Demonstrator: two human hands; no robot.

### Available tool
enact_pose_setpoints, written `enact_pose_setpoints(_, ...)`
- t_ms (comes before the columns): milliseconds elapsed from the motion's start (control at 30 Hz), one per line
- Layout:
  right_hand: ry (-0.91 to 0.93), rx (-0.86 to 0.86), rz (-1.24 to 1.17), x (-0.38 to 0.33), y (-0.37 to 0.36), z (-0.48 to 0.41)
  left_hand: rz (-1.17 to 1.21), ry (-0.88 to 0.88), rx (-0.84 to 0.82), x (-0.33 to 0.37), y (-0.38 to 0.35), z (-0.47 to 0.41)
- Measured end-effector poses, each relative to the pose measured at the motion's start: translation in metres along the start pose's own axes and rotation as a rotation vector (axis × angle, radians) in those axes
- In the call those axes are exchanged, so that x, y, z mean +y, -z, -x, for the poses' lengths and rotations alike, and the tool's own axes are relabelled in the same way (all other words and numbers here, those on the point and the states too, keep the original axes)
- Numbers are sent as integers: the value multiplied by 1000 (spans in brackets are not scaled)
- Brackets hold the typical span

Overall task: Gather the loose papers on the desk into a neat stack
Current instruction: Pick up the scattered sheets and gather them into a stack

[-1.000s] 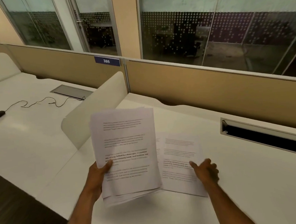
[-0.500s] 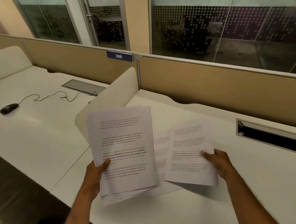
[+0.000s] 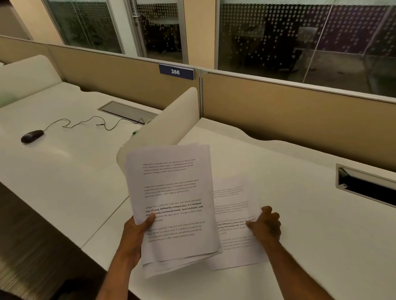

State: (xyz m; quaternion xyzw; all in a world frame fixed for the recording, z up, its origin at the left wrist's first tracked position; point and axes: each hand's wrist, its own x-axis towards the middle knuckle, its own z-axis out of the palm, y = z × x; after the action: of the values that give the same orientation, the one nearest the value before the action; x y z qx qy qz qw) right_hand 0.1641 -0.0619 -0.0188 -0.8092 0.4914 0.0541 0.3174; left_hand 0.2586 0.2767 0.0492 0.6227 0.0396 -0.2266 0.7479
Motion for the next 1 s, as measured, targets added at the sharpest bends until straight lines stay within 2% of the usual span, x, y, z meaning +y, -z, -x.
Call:
enact_pose_setpoints(133, -98, -146, -198, 9, 7, -17, 21, 9, 11, -5, 2, 0)
enact_pose_setpoints(233, -33, -173, -426, 19, 25, -21, 25, 0, -2, -4, -3, 1)
enact_pose_setpoints(367, 120, -130, -759, 22, 93, 0, 7, -7, -23, -4, -14, -4)
enact_pose_setpoints(500, 231, -103, -932, 41, 164, 28, 4, -4, -87, -3, -31, -7)
enact_pose_setpoints(667, 277, -198, -1020, 56, 197, 61, -27, 6, -182, -3, -66, -4)
enact_pose_setpoints(1000, 212, -328, -1047, 87, 151, 87, -149, 34, -374, -27, -174, 38)
